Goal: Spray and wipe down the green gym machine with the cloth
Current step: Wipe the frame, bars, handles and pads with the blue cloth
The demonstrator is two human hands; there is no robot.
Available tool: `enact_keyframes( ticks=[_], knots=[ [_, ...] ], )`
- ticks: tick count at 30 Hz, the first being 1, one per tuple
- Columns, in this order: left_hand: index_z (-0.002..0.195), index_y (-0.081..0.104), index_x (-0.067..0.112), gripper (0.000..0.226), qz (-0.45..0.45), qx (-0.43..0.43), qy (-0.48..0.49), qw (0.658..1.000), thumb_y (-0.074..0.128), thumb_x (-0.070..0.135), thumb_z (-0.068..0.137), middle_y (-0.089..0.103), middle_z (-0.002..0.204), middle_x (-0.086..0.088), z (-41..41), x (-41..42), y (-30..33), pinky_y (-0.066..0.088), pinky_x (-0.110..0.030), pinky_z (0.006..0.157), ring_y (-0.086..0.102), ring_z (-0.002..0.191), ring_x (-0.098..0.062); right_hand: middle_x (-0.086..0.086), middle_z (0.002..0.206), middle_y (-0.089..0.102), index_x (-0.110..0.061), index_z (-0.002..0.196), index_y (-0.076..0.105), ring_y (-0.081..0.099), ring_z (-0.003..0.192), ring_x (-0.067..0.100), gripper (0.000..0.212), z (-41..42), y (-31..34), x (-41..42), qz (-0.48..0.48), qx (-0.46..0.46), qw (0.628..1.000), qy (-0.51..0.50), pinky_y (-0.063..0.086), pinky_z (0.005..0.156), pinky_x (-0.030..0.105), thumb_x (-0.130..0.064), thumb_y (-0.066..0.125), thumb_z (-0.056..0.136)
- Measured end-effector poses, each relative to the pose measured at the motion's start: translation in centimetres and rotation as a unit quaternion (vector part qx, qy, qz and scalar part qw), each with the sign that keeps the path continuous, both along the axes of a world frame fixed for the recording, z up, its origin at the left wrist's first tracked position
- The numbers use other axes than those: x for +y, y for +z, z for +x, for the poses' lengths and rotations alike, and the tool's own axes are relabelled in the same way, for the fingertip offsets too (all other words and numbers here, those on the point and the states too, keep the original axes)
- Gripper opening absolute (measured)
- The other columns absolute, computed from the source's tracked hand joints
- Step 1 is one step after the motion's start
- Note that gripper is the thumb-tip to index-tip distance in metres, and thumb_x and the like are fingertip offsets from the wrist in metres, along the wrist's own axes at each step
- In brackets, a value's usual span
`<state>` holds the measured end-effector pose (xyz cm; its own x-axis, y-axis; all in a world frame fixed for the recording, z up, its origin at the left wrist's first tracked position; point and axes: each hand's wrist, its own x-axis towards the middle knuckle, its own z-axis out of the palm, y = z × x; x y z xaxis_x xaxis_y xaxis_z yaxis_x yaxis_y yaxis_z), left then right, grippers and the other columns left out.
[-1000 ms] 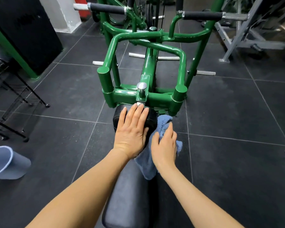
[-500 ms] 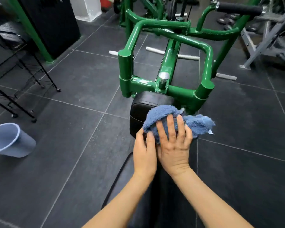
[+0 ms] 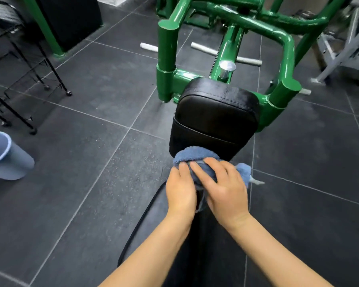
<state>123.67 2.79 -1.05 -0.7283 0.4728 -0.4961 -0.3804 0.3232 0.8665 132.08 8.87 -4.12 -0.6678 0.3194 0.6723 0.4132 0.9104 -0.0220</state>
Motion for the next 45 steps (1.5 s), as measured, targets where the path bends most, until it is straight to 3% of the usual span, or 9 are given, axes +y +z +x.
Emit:
enact_keyframes(
  ticks=[4, 8, 13, 20, 24, 32, 35, 40, 45],
  knots=[
    [0.086, 0.058, 0.016, 0.027, 0.121, 0.123, 0.085, 0.981, 0.046, 0.036, 0.1, 0.065, 0.085, 0.002, -2.0, 1.0, 5.9, 0.049, -0.034, 0.078, 0.062, 0.085, -0.017, 0.003, 0.122, 0.049, -0.023, 0.129, 0.052, 0.051, 0.098, 0.028, 0.031, -2.8, 6.3, 0.2, 0.036, 0.114, 0.993, 0.002, 0.044, 0.085, 0.039, -0.013, 0.046, 0.1],
    [0.076, 0.053, 0.02, 0.022, 0.106, 0.091, 0.125, 0.982, 0.047, 0.019, 0.098, 0.06, 0.076, 0.005, -3.7, 1.9, 5.5, 0.047, -0.029, 0.074, 0.056, 0.074, -0.012, 0.002, 0.124, 0.046, -0.025, 0.129, 0.051, 0.048, 0.1, 0.024, 0.038, -5.1, 4.7, 0.4, 0.099, 0.106, 0.989, -0.023, 0.044, 0.08, 0.039, -0.015, 0.06, 0.093],
    [0.082, 0.059, 0.02, 0.018, 0.034, -0.068, 0.136, 0.988, 0.048, 0.021, 0.097, 0.067, 0.093, -0.006, -5.5, 1.5, -0.3, 0.054, -0.043, 0.087, 0.065, 0.09, -0.023, 0.004, 0.123, 0.047, -0.017, 0.125, 0.054, 0.047, 0.095, 0.022, 0.032, -6.3, -0.2, 1.0, 0.144, 0.012, 0.989, 0.045, 0.038, 0.073, 0.034, -0.013, 0.051, 0.093],
    [0.087, 0.063, 0.009, 0.015, -0.025, -0.237, -0.004, 0.971, 0.051, 0.011, 0.096, 0.064, 0.076, -0.009, -7.1, 0.4, -5.2, 0.057, -0.03, 0.057, 0.061, 0.066, -0.018, 0.005, 0.112, 0.065, -0.014, 0.111, 0.071, 0.048, 0.092, 0.023, 0.038, -5.4, -4.5, 0.9, 0.154, -0.17, 0.972, 0.052, 0.035, 0.073, 0.032, -0.011, 0.043, 0.087],
    [0.089, 0.063, 0.004, 0.019, 0.047, -0.151, -0.004, 0.987, 0.048, 0.012, 0.097, 0.068, 0.077, -0.011, -6.1, -1.0, -2.2, 0.058, -0.029, 0.056, 0.066, 0.066, -0.021, 0.008, 0.105, 0.069, -0.013, 0.108, 0.073, 0.056, 0.084, 0.025, 0.032, -5.2, 0.0, -0.2, 0.113, -0.144, 0.982, 0.04, 0.039, 0.067, 0.034, -0.009, 0.046, 0.09],
    [0.091, 0.057, 0.017, 0.018, 0.109, 0.11, -0.002, 0.988, 0.043, 0.024, 0.101, 0.064, 0.092, -0.002, -7.9, 0.9, 4.4, 0.047, -0.038, 0.09, 0.06, 0.092, -0.02, 0.007, 0.119, 0.054, -0.016, 0.119, 0.065, 0.05, 0.096, 0.025, 0.025, -7.6, 6.8, 0.2, 0.185, -0.012, 0.983, -0.012, 0.041, 0.074, 0.037, -0.013, 0.053, 0.098],
    [0.093, 0.058, 0.017, 0.02, 0.079, 0.056, -0.02, 0.995, 0.044, 0.027, 0.101, 0.066, 0.095, -0.005, -8.8, 0.9, 1.5, 0.051, -0.04, 0.088, 0.063, 0.092, -0.023, 0.009, 0.116, 0.058, -0.013, 0.116, 0.068, 0.048, 0.095, 0.025, 0.027, -8.6, 4.2, 0.5, 0.202, -0.042, 0.979, -0.005, 0.038, 0.072, 0.036, -0.009, 0.05, 0.096],
    [0.086, 0.058, 0.008, 0.021, -0.075, -0.16, -0.124, 0.976, 0.049, 0.022, 0.098, 0.064, 0.066, -0.006, -9.7, -0.9, -2.6, 0.049, -0.027, 0.052, 0.057, 0.059, -0.017, 0.01, 0.103, 0.068, -0.011, 0.097, 0.071, 0.053, 0.083, 0.025, 0.027, -7.8, -1.0, -0.7, 0.175, -0.214, 0.961, 0.014, 0.037, 0.066, 0.035, -0.01, 0.046, 0.086],
    [0.071, 0.057, 0.016, 0.031, -0.039, -0.111, -0.133, 0.984, 0.038, 0.001, 0.091, 0.057, 0.067, -0.006, -9.6, -2.4, -1.1, 0.042, -0.028, 0.055, 0.05, 0.058, -0.021, 0.007, 0.084, 0.062, -0.014, 0.083, 0.068, 0.053, 0.073, 0.025, 0.017, -6.8, 0.8, -2.3, 0.139, -0.308, 0.941, -0.008, 0.039, 0.06, 0.035, -0.014, 0.052, 0.078]
  ],
)
